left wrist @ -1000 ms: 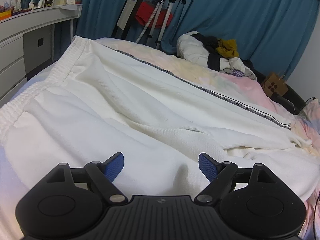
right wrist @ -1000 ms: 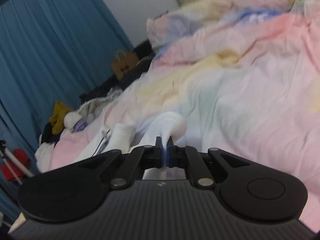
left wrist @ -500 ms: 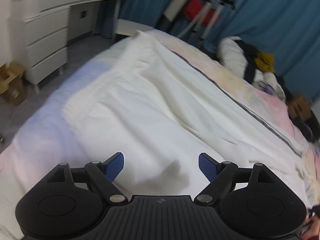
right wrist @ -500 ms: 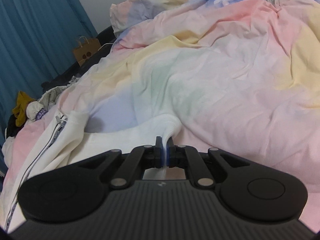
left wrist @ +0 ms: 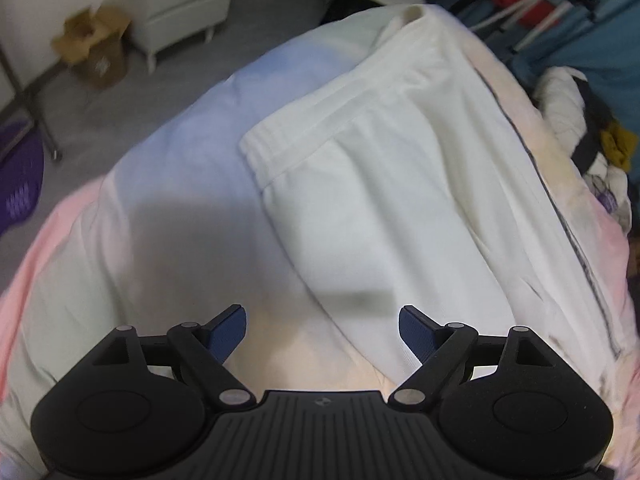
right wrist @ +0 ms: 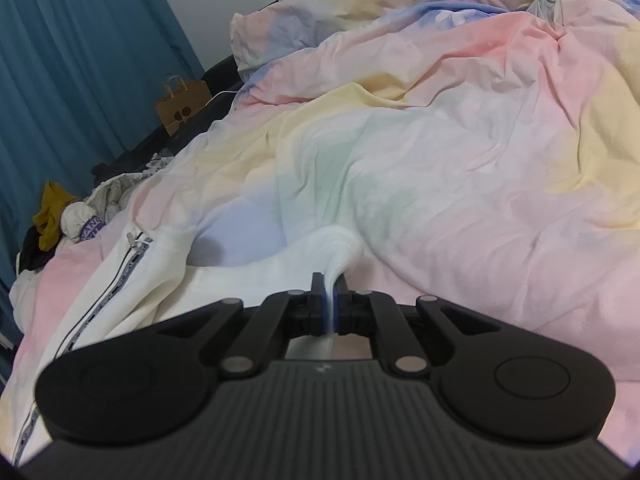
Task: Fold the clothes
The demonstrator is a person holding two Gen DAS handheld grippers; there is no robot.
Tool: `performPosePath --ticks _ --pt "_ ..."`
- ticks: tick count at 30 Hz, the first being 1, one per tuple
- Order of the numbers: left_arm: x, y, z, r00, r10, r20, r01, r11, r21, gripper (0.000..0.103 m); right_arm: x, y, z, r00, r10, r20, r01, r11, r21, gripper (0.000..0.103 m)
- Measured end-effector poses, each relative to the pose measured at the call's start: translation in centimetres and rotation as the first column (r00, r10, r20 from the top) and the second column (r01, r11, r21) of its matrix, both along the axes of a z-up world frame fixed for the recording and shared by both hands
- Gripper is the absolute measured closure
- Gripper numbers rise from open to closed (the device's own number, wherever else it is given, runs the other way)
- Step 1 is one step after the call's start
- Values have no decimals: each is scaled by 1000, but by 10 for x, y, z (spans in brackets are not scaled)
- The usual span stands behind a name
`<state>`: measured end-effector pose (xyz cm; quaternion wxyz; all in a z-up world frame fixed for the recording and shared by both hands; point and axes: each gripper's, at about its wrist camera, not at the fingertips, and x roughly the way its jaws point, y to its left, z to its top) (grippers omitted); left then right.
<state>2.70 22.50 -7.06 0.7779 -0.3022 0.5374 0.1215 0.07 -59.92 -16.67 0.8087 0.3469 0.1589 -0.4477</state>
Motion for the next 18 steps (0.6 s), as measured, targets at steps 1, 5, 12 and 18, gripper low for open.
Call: performPosePath --ticks 1,5,12,18 --pt "-2 4 -1 1000 15 2 -15 1000 -13 18 0 0 0 1000 0 -1 0 1000 0 97" --pt "-8 13 -2 998 60 -1 -60 998 -21 17 0 2 2 1000 2 -5 -2 1000 -4 97" --pt "-14 21 -12 990 139 -16 -140 987 -78 17 -3 -2 0 1000 8 5 -8 1000 14 97" --pt "-15 11 -29 987 155 -46 -160 976 -146 17 -4 -3 -4 1000 -4 12 4 999 46 97"
